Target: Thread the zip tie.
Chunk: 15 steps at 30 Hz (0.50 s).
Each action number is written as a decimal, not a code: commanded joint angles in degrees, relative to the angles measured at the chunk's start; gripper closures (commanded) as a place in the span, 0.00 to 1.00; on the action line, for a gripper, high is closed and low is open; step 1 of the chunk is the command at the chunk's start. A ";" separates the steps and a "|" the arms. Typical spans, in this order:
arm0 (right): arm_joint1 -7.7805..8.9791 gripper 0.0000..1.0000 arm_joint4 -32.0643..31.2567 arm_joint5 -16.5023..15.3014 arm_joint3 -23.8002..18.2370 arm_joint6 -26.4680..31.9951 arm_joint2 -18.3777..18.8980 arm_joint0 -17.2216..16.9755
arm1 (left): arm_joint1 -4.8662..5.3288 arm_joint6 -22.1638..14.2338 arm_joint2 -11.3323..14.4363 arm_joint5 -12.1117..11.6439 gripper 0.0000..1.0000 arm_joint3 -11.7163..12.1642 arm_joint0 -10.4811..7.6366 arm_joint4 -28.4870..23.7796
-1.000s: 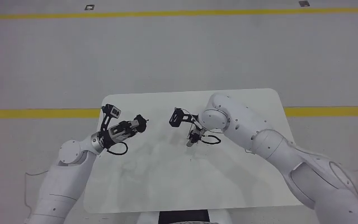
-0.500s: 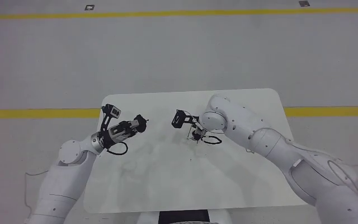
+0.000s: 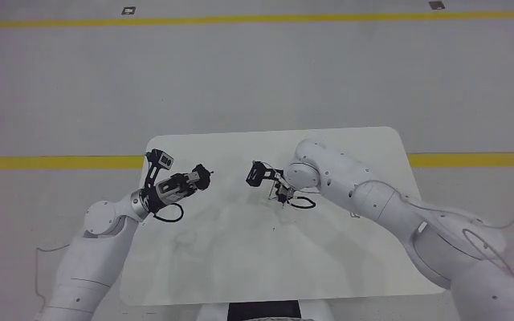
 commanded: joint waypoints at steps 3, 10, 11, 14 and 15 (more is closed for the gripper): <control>-1.09 0.78 -1.08 0.00 1.06 -0.03 -0.05 -0.33 | 0.00 0.00 0.00 0.00 1.00 0.00 0.00 0.00; -3.11 0.75 -0.29 0.00 3.46 2.08 -0.05 -0.91 | 0.00 0.00 0.00 0.00 1.00 0.00 0.00 0.00; -3.35 0.74 0.13 0.00 3.73 2.27 -0.05 -0.95 | 0.00 0.00 0.00 0.00 1.00 0.00 0.00 0.00; -3.75 0.74 1.22 0.00 3.92 2.48 -0.05 -1.03 | 0.00 0.00 0.00 0.00 1.00 0.00 0.00 0.00; -3.89 0.74 1.41 0.00 3.87 2.79 -0.05 -1.07 | 0.00 0.00 0.00 0.00 1.00 0.00 0.00 0.00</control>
